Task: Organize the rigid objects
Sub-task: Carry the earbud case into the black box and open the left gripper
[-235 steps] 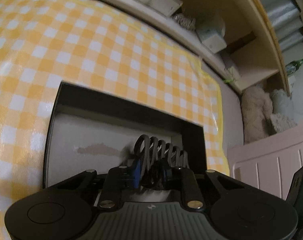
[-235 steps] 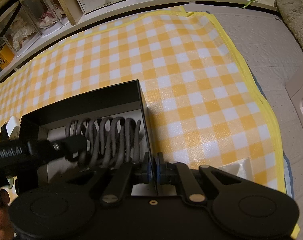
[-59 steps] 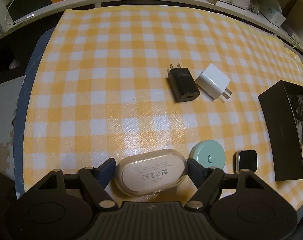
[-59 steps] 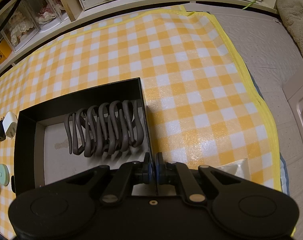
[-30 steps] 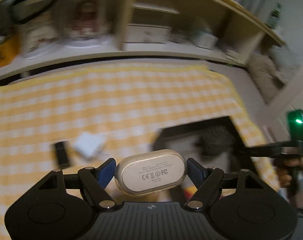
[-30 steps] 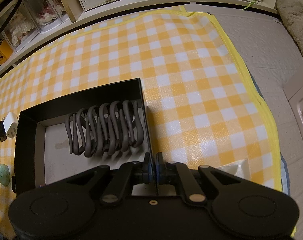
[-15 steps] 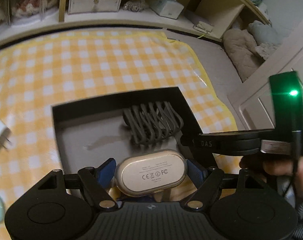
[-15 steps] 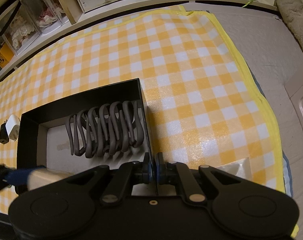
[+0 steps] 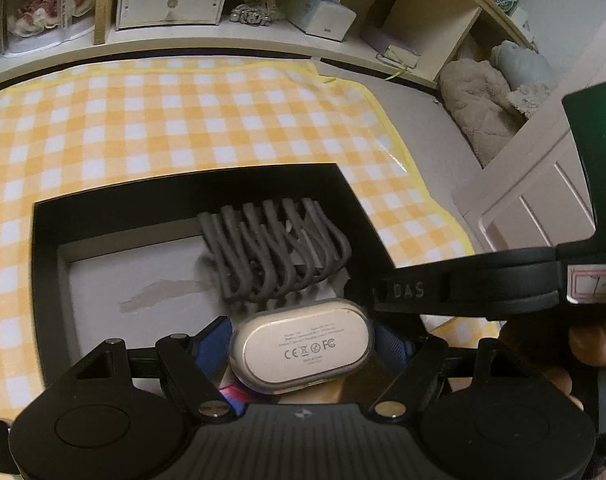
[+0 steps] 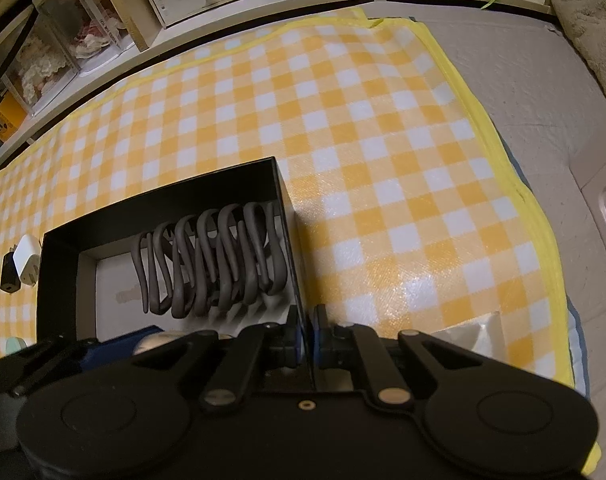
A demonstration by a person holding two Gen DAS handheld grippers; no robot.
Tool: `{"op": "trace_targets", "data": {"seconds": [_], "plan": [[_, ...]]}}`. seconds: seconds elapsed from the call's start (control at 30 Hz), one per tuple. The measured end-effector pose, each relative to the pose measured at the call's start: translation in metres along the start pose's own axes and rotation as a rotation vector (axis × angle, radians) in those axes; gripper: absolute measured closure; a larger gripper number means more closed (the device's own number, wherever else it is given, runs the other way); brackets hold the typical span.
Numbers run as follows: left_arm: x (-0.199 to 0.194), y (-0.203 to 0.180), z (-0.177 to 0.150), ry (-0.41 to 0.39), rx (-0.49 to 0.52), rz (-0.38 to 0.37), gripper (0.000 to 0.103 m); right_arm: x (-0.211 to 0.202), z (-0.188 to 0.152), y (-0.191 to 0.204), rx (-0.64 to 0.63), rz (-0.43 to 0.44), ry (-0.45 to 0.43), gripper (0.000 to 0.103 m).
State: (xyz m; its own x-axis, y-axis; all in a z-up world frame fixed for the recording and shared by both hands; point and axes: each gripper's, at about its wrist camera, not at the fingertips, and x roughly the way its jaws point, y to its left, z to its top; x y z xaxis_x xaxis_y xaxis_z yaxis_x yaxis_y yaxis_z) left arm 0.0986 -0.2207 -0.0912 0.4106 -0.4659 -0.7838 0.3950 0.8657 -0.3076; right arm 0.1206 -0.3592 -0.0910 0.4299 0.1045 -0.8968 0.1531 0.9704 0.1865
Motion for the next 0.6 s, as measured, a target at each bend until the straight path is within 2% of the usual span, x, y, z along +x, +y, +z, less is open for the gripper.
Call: {"op": "trace_targets", "data": {"seconds": [0.27,0.33,0.37,0.4,0.6], "plan": [[0.007,0.0,-0.006,-0.038,-0.05,-0.03,0.025,0.0,0.001,-0.005,0.012,0.005,0.001,0.096],[0.009,0.002,-0.008,-0.019,-0.051,-0.029,0.02,0.0,0.001,-0.007,0.014,0.006,0.001,0.096],[0.008,0.003,-0.008,-0.015,-0.053,-0.026,0.013,0.0,0.001,-0.006,0.014,0.004,0.004,0.096],[0.006,0.004,-0.009,-0.017,-0.049,-0.034,0.009,0.0,0.001,-0.007,0.013,0.004,0.002,0.096],[-0.001,0.002,-0.008,-0.01,-0.019,-0.058,0.009,0.0,0.002,-0.004,0.014,0.004,0.003,0.096]]}}
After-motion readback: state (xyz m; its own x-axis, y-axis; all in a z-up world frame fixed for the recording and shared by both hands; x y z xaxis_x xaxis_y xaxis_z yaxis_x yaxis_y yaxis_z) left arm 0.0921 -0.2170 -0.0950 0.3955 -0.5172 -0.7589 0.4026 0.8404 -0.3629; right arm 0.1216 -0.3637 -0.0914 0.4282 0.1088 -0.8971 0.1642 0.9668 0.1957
